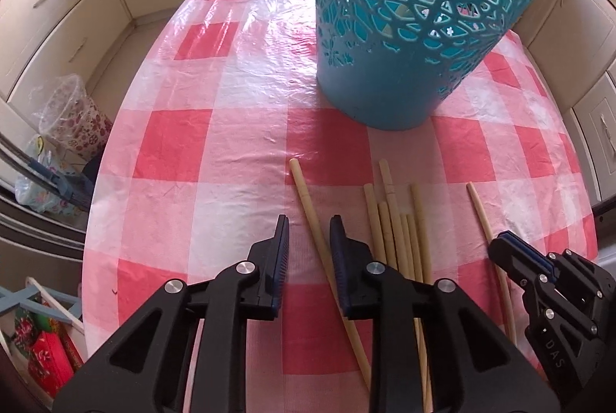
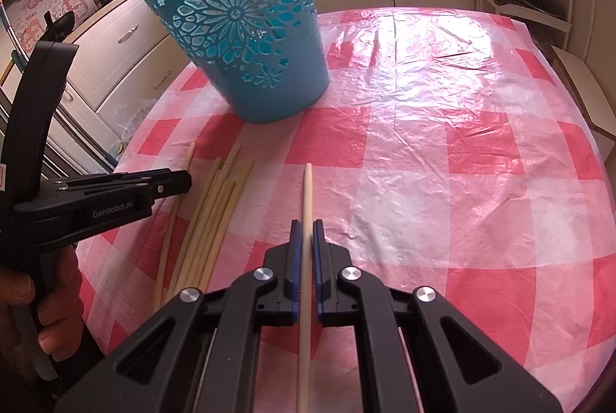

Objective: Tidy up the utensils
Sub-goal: 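Close the left gripper on a stick from the bundle while the right gripper holds its stick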

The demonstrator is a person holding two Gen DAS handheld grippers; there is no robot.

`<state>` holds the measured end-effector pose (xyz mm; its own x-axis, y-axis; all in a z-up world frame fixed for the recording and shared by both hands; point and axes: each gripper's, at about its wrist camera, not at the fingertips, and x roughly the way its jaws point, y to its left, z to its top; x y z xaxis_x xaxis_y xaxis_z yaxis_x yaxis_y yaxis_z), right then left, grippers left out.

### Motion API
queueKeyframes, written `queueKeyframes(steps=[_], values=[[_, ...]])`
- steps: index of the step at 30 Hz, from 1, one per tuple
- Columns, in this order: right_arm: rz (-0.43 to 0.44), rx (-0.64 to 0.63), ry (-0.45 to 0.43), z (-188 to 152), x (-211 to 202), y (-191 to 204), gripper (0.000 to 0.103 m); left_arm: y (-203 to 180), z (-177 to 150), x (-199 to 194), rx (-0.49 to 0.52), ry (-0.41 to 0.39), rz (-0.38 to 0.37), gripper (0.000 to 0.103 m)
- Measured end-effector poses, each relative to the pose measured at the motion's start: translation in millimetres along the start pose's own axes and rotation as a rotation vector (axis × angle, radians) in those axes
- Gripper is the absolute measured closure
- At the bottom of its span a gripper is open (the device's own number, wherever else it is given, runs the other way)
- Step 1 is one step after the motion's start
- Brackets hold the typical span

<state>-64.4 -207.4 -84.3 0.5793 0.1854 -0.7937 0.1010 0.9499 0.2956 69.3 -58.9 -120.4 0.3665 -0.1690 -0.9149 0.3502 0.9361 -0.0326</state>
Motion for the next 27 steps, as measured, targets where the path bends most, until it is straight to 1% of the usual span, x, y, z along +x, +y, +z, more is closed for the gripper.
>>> queueKeyframes(steps=[1,2,5,7,9,10,11,12,13,14,17,18,19,20,22,24,27], values=[[0.001,0.000,0.000,0,0,0,0.097,-1,-1,0,0.018,0.001,-0.008,0.093],[0.001,0.001,0.000,0,0,0,0.097,-1,-1,0,0.038,0.003,-0.016,0.094],[0.003,0.004,0.001,1,0,-1,0.097,-5,-5,-3,0.114,0.009,-0.038,0.096],[0.004,0.006,0.001,1,0,-1,0.097,-8,-6,-4,0.158,0.013,-0.031,0.096],[0.005,0.006,0.000,1,0,-2,0.097,-14,-4,-2,0.164,0.016,-0.012,0.095],[0.005,0.006,-0.001,1,0,-2,0.097,-14,-3,-1,0.160,0.018,-0.003,0.092],[0.005,0.006,-0.001,1,0,-2,0.097,-13,-1,-1,0.154,0.018,0.009,0.085],[0.005,0.006,-0.001,1,1,-2,0.097,-14,0,0,0.150,0.018,0.022,0.080],[0.004,0.005,-0.002,1,1,-2,0.097,-13,4,1,0.144,0.017,0.041,0.071],[0.004,0.004,-0.003,1,1,-2,0.097,-12,5,1,0.135,0.016,0.051,0.068],[0.001,-0.001,-0.005,2,1,-1,0.097,-8,9,4,0.115,0.012,0.040,0.067],[0.000,-0.003,-0.005,2,1,-1,0.097,-9,9,4,0.117,0.006,0.041,0.069],[-0.001,-0.004,-0.004,2,2,-1,0.097,-10,8,4,0.126,0.000,0.033,0.077],[-0.002,-0.006,-0.005,2,2,0,0.097,-13,3,0,0.139,-0.006,0.022,0.083],[-0.003,-0.007,-0.005,2,2,0,0.097,-21,1,0,0.162,-0.014,0.031,0.096],[-0.004,-0.008,-0.007,2,2,1,0.097,-26,-3,-1,0.170,-0.019,0.043,0.098],[-0.001,-0.008,-0.013,1,1,0,0.097,-20,-9,-7,0.125,-0.012,0.020,0.098]])
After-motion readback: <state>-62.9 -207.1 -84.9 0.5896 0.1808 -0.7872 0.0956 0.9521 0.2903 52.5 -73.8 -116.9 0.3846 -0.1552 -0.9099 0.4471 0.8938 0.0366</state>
